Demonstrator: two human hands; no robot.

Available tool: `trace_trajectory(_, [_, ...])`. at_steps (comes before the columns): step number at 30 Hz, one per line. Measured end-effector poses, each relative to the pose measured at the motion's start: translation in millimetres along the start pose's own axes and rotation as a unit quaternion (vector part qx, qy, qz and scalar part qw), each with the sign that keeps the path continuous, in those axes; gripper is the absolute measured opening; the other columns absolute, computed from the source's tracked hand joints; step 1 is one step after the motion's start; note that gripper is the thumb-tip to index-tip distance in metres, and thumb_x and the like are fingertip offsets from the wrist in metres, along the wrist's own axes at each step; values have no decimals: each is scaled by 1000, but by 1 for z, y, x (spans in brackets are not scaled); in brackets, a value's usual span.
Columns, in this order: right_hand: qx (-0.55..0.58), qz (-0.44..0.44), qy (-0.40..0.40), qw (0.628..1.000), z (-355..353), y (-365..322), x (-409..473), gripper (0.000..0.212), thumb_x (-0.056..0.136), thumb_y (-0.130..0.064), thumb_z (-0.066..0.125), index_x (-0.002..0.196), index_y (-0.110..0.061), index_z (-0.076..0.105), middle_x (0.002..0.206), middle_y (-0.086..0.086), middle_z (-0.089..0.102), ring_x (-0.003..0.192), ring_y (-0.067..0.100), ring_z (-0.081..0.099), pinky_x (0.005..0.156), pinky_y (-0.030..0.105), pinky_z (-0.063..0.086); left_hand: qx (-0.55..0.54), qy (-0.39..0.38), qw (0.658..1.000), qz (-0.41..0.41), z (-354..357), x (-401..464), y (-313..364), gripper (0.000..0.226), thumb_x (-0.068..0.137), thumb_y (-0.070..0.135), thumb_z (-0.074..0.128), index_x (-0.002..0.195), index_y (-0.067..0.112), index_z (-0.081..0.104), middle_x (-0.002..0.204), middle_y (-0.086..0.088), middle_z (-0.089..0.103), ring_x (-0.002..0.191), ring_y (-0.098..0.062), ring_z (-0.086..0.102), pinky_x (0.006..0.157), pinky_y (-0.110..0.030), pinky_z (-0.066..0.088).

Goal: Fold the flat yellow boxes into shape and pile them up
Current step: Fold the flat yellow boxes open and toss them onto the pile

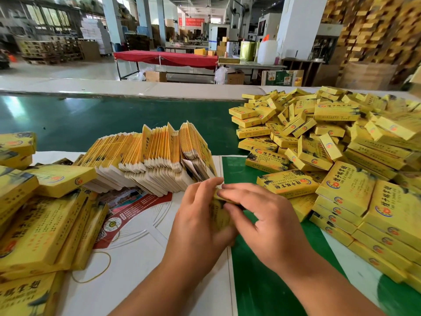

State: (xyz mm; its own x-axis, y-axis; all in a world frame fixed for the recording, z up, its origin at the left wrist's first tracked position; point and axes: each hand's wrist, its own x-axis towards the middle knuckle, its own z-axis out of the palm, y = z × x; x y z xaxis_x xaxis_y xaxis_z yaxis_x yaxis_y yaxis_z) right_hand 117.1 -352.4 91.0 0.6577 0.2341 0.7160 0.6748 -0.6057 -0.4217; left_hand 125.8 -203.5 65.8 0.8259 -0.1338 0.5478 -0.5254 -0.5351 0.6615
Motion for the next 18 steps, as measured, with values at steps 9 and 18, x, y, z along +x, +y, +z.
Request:
trace_trajectory(9, [-12, 54, -49, 997, -6, -6, 2, 31, 88, -13, 68, 119, -17, 71, 109, -6, 71, 101, 5, 64, 84, 28, 55, 15, -21, 999, 46, -15, 8, -4, 53, 76, 42, 67, 127, 37, 53, 113, 22, 59, 104, 4, 57, 82, -16, 50])
trace_trajectory(18, [-126, 104, 47, 985, -92, -28, 25, 35, 82, -20, 64, 116, -17, 70, 103, -9, 71, 87, 5, 67, 76, 16, 56, -54, 3, 998, 26, -18, 5, -10, 73, 81, 61, 60, 145, 38, 33, 123, 17, 52, 112, 1, 52, 85, -22, 47])
